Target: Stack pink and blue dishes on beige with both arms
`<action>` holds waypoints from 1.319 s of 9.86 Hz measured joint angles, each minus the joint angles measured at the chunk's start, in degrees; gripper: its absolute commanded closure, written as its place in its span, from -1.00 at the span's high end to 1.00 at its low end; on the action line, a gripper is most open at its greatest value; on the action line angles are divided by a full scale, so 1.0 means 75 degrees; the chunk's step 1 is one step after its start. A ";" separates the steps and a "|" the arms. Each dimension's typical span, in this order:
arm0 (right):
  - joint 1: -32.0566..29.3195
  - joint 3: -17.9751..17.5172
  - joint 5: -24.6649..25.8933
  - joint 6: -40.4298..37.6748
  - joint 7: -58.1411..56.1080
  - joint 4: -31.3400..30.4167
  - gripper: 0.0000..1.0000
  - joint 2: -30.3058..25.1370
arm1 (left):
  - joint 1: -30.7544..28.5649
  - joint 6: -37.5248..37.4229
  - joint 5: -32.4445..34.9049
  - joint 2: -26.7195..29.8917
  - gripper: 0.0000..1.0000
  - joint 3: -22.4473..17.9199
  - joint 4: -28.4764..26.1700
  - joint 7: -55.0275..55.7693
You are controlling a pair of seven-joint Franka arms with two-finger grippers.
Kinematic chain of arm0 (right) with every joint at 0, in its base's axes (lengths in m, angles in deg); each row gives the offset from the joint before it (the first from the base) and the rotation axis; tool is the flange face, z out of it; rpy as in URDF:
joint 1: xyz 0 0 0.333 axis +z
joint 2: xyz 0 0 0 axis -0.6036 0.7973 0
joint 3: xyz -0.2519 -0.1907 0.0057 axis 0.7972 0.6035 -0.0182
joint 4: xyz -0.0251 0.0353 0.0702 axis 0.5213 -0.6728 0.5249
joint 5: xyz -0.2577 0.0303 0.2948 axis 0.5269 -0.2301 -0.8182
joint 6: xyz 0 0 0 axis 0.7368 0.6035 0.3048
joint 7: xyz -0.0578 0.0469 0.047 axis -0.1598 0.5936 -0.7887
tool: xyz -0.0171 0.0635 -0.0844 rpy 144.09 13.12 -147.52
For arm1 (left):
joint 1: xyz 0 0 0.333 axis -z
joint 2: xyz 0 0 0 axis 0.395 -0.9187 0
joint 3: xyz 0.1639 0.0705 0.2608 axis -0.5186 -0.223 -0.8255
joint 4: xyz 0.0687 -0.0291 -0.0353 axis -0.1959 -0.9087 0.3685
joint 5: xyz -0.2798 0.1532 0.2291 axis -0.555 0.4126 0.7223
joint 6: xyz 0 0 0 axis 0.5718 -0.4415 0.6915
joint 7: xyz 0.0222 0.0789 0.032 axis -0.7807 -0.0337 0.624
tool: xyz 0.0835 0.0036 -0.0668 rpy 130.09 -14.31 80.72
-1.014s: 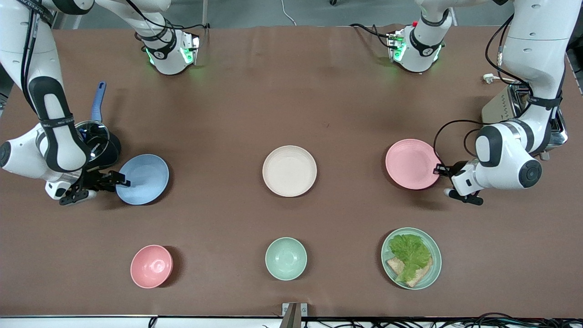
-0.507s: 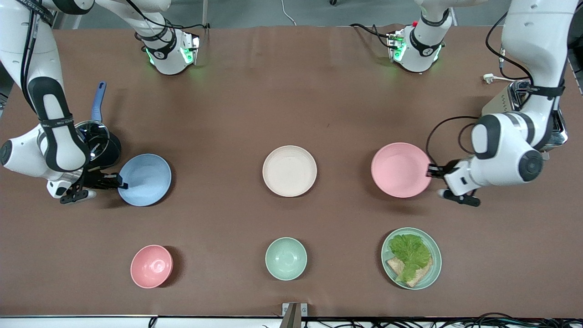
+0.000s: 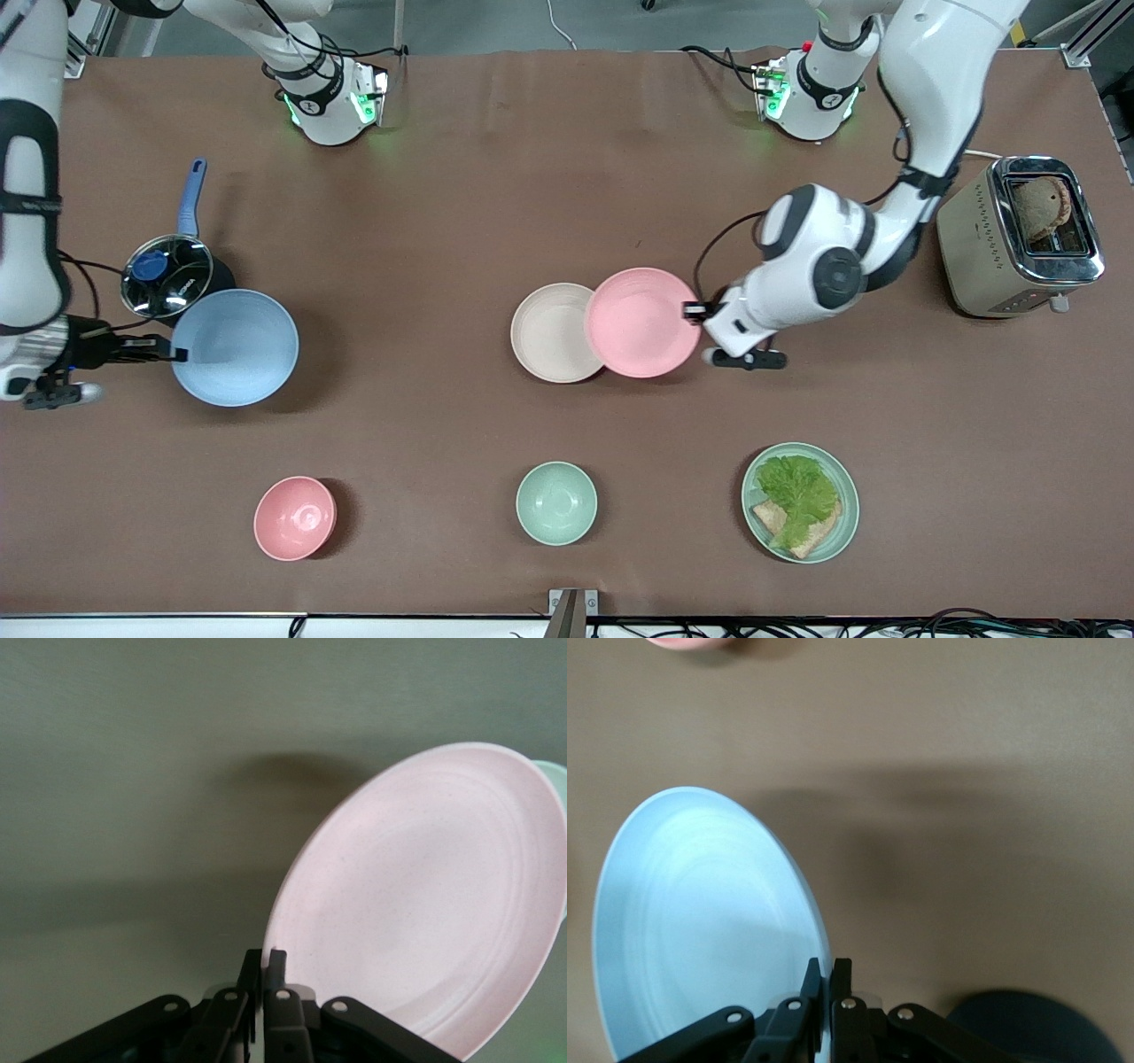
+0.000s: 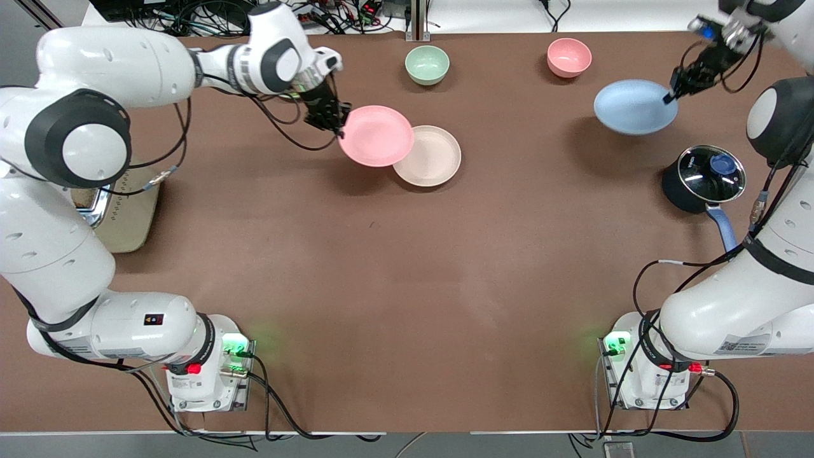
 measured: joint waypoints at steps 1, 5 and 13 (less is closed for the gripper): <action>0.0152 -0.0002 0.0035 -0.0396 0.0579 0.0391 -0.99 -0.0115 | 0.0020 0.0072 0.0533 -0.0277 -0.97 0.0318 0.0177 0.0865; 0.0843 -0.0692 0.0047 -0.0559 0.3150 0.0482 -0.99 -0.0725 | 0.0640 0.0734 0.2252 -0.1534 -0.33 0.0742 0.0896 0.3421; 0.1032 -0.4643 0.0366 0.2888 0.6720 -0.2734 -0.98 -0.2347 | 0.0204 -0.0523 0.2740 0.0321 1.00 0.0062 0.1008 0.2218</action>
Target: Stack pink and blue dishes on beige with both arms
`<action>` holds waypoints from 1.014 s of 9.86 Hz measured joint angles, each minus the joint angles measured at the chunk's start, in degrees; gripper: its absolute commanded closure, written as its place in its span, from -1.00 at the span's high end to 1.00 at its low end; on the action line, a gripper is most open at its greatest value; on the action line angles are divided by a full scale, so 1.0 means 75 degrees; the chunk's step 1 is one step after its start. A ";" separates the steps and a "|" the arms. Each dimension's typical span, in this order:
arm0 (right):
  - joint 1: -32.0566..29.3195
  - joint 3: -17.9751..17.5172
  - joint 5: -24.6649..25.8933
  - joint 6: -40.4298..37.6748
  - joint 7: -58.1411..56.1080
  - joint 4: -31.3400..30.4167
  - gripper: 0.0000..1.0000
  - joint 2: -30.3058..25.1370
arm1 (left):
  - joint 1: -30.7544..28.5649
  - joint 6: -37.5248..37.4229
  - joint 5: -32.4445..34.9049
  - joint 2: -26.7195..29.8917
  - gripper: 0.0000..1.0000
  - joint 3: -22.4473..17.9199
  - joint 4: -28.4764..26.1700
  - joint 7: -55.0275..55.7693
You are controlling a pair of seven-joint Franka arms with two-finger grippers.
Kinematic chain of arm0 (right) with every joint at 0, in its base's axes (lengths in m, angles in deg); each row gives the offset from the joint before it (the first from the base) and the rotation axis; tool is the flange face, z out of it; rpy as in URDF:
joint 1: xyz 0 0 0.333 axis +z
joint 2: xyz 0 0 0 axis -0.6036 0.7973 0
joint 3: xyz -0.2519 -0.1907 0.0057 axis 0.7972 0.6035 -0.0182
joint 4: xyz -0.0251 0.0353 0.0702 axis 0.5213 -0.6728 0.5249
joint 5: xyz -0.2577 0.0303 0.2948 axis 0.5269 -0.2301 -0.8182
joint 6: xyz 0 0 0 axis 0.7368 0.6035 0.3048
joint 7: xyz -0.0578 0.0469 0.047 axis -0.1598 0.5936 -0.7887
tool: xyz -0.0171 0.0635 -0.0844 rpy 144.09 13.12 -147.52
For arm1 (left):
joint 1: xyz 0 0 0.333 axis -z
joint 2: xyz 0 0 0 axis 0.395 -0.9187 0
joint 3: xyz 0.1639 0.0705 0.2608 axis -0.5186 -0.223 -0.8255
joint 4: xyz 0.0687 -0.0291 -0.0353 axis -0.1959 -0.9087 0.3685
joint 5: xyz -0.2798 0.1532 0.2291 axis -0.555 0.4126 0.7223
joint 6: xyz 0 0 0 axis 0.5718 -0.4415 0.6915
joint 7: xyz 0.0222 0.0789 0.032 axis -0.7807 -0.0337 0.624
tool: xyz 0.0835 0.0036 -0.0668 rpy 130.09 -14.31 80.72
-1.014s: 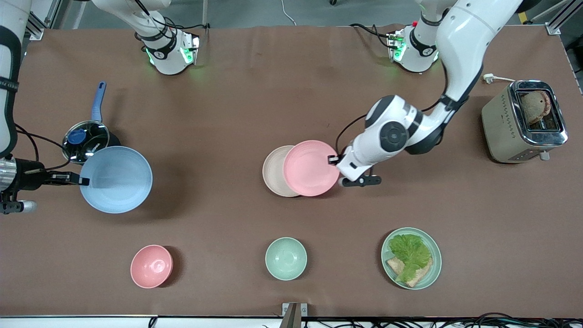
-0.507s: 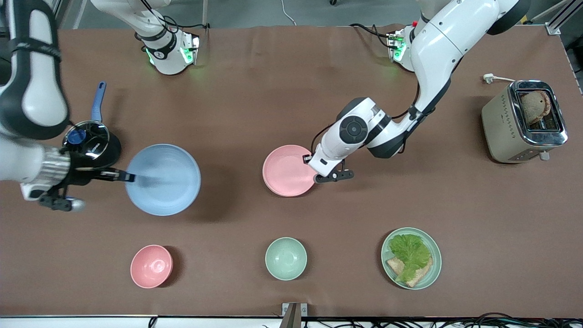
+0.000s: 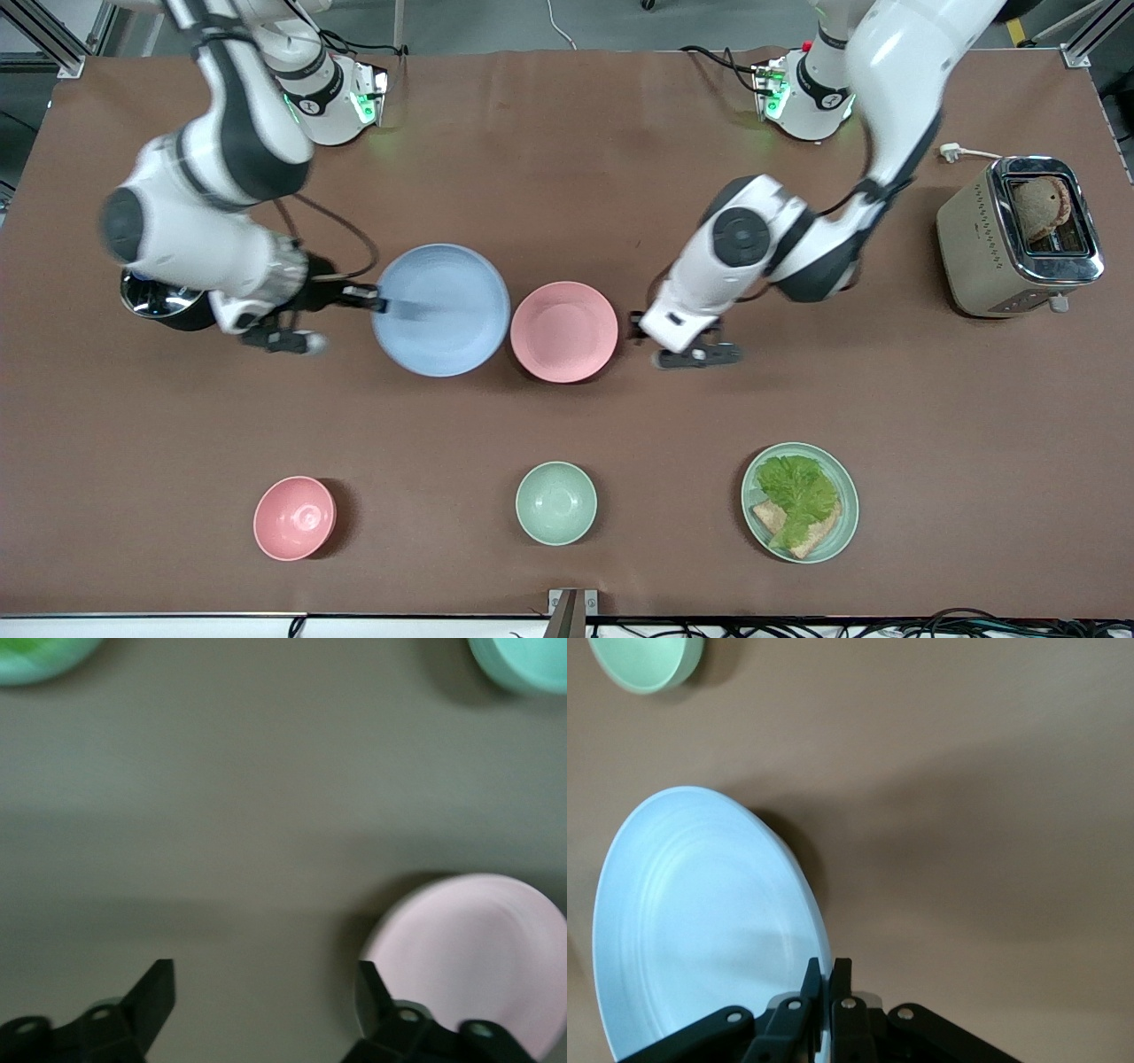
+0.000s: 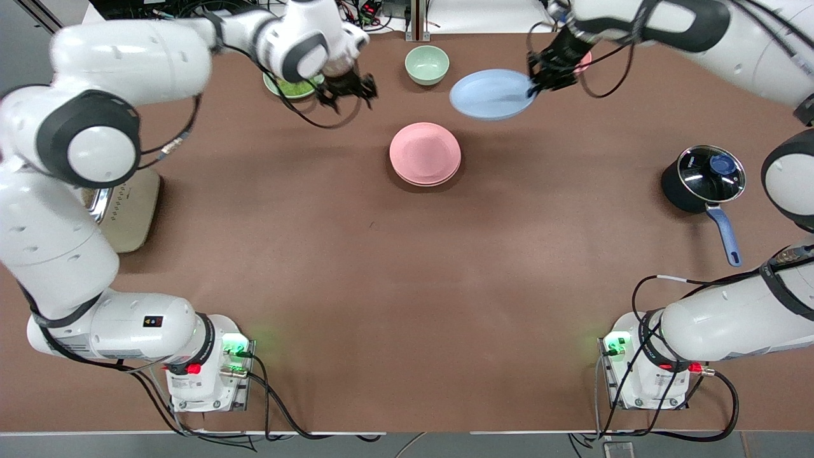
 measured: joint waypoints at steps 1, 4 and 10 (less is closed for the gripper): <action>0.0018 -0.0519 0.0002 0.0797 0.0292 -0.0406 -0.98 0.0022 | -0.0005 -0.0520 -0.0010 0.0648 1.00 -0.0466 -0.0019 -0.0563; 0.0332 -0.1307 0.0003 0.2892 0.0873 -0.1194 -0.96 0.0650 | 0.0026 -0.1139 -0.1109 0.2150 1.00 -0.2117 -0.0025 -0.3208; 0.0963 -0.1319 0.0003 0.4965 0.0934 -0.1316 -0.48 0.2096 | -0.0018 -0.4134 -0.1702 0.3171 1.00 -0.3894 0.1966 -0.6159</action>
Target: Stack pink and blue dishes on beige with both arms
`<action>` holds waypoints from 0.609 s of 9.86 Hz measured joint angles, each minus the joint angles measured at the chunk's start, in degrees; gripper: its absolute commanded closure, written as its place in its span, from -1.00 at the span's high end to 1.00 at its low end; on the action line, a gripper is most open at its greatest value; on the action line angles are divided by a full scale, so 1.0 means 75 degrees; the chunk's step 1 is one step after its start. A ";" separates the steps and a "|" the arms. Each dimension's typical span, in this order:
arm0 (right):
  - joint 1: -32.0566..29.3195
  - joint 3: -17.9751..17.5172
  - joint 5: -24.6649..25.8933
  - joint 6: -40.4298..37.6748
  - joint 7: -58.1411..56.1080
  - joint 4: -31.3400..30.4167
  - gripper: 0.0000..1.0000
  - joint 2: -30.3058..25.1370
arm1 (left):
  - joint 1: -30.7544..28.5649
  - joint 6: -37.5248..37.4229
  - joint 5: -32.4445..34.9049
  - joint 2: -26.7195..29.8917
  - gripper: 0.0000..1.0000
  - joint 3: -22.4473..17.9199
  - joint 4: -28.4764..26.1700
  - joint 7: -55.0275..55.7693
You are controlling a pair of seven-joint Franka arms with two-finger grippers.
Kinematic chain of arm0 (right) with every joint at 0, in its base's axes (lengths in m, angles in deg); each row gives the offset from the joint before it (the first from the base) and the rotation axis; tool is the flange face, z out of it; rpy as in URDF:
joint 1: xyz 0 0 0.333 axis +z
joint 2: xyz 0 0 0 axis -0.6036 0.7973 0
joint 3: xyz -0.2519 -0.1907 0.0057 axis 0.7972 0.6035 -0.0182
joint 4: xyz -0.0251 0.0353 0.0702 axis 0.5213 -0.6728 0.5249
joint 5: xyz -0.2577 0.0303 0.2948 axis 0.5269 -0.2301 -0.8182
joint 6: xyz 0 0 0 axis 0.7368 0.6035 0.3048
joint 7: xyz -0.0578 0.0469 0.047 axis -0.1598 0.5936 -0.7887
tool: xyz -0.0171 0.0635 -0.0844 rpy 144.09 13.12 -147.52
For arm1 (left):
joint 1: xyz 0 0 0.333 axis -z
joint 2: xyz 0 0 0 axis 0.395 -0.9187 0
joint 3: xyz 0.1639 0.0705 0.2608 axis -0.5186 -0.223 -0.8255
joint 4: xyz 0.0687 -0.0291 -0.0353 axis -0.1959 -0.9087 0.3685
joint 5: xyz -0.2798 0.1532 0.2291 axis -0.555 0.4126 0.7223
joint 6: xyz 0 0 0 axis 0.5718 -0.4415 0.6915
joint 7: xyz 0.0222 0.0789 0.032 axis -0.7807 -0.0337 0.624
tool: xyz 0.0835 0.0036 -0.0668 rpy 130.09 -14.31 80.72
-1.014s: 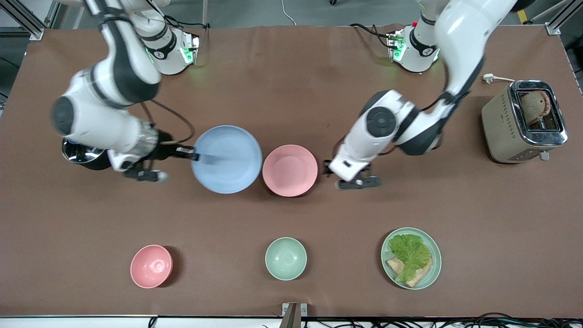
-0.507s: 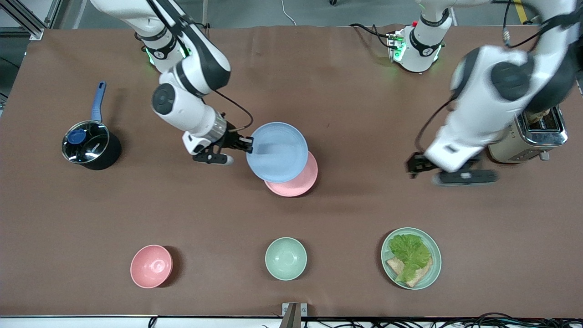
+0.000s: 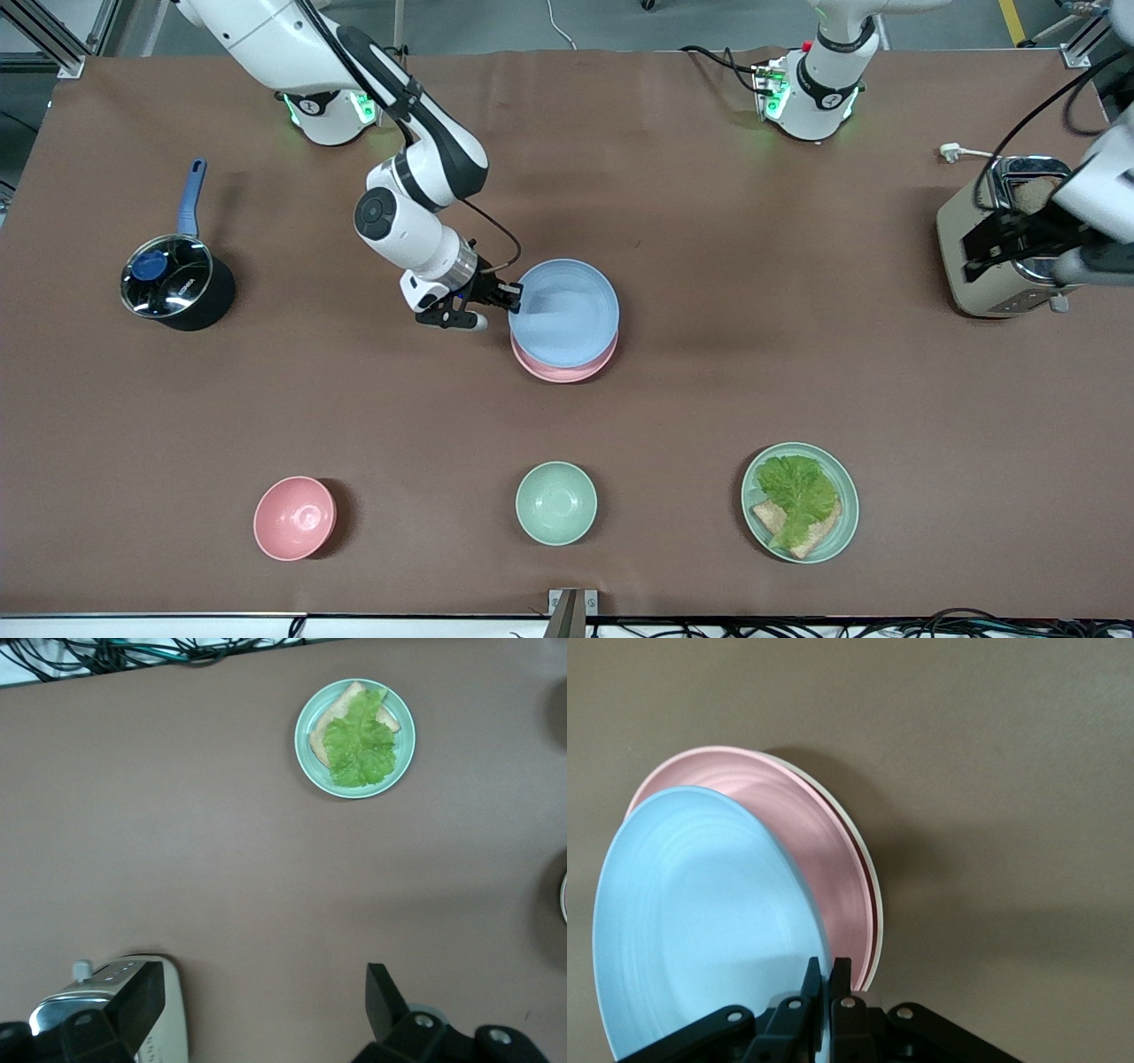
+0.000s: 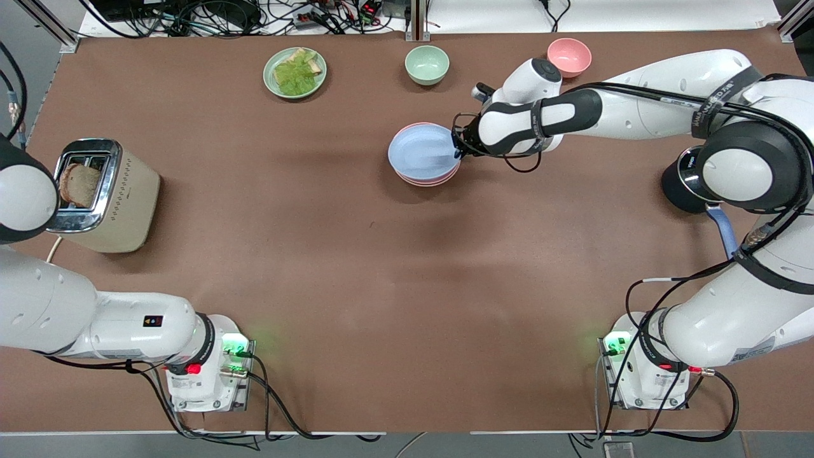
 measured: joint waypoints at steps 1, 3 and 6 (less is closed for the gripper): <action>0.0008 0.0002 0.0000 0.0002 0.0009 0.0003 -0.36 -0.0001 | 0.0002 -0.0364 -0.0152 -0.0011 1.00 -0.0198 0.0319 -0.0145; 0.0003 0.0021 0.0000 0.0007 0.0024 0.0011 0.61 0.0000 | -0.0004 -0.0850 -0.0327 -0.0009 1.00 -0.0456 0.0531 -0.0318; -0.0198 0.0082 0.0000 -0.0362 0.0024 0.0169 1.00 -0.0232 | 0.0000 -0.1136 -0.0346 0.0008 1.00 -0.0481 0.0537 -0.0293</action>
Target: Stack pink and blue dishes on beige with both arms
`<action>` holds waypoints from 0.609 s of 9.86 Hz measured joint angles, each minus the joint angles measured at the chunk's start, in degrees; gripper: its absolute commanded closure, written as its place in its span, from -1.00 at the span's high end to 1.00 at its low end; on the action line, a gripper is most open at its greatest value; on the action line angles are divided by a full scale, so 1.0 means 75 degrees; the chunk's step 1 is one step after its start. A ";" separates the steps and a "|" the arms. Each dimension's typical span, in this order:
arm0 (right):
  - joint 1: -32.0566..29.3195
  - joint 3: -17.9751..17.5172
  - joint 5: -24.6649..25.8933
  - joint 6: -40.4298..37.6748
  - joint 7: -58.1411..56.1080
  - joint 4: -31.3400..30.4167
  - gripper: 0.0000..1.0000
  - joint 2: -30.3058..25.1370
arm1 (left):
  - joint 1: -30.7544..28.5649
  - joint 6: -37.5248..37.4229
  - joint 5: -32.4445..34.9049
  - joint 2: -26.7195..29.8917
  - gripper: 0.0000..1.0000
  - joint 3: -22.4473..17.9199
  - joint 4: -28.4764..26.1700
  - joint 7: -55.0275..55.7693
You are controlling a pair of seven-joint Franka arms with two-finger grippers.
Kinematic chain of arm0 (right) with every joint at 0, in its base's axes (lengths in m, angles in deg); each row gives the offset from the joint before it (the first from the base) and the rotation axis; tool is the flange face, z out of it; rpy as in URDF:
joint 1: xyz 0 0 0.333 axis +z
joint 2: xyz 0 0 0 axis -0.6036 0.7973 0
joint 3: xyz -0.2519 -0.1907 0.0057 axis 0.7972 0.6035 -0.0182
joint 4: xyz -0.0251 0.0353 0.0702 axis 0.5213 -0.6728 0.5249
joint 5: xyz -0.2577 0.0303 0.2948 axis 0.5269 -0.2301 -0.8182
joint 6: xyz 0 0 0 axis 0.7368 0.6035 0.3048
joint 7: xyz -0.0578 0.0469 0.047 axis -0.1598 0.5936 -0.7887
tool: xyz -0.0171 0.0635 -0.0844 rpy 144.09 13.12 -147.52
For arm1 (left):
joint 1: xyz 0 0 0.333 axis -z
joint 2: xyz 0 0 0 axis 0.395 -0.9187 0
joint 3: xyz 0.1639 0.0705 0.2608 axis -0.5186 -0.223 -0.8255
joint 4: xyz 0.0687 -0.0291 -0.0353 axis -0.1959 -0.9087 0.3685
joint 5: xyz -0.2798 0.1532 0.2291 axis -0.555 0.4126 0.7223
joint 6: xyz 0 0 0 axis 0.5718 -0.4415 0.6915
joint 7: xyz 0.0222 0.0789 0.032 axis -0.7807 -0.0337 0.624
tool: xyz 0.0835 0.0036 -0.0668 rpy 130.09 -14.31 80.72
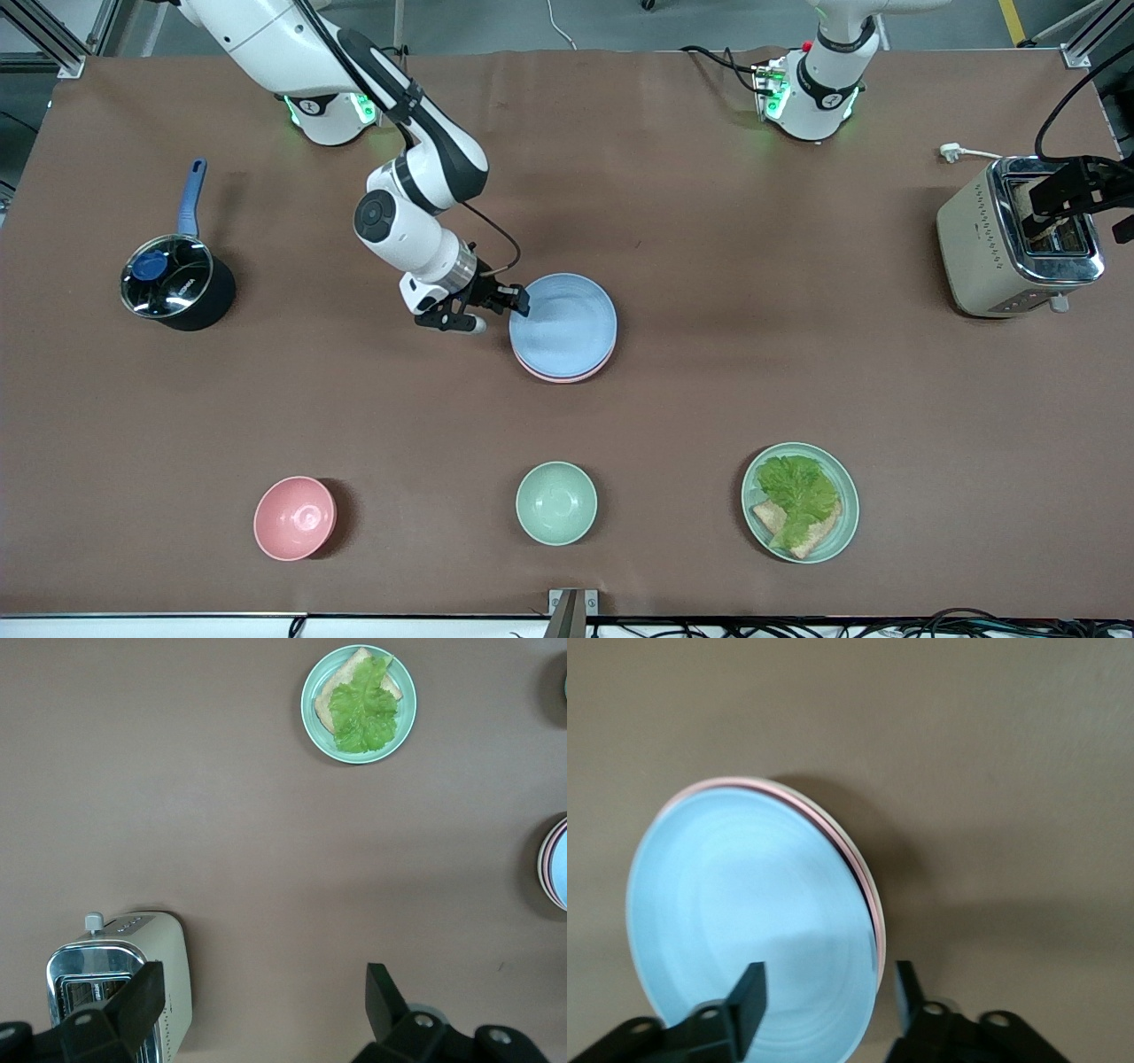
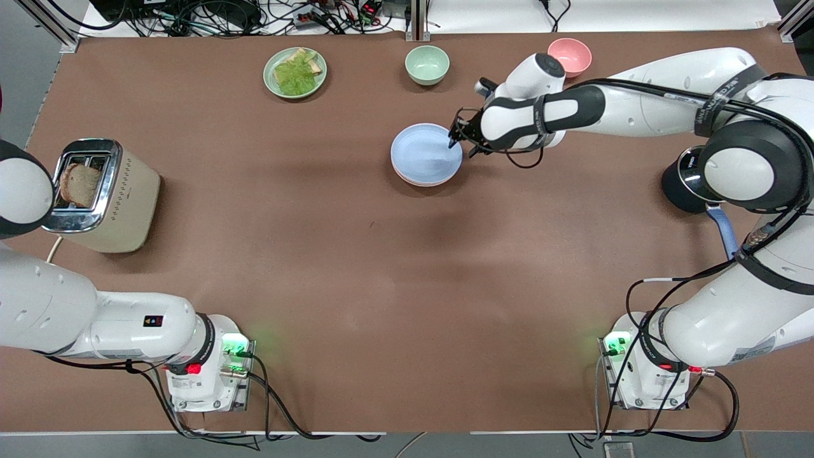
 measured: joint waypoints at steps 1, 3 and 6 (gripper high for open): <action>-0.0246 0.0082 0.0196 -0.0741 -0.0001 0.0116 1.00 -0.0402 | 0.0001 -0.0006 -0.0003 -0.0013 1.00 -0.0003 0.0000 0.0036; -0.1016 0.0471 0.1670 -0.3249 0.0025 0.0556 1.00 -0.1782 | 0.0004 -0.0009 -0.0109 -0.0010 1.00 -0.0011 0.0009 0.0041; -0.1387 0.1745 0.2992 -0.6175 0.0018 0.1983 1.00 -0.3054 | 0.0037 -0.0131 -0.0223 0.0289 1.00 -0.0094 0.0011 0.0123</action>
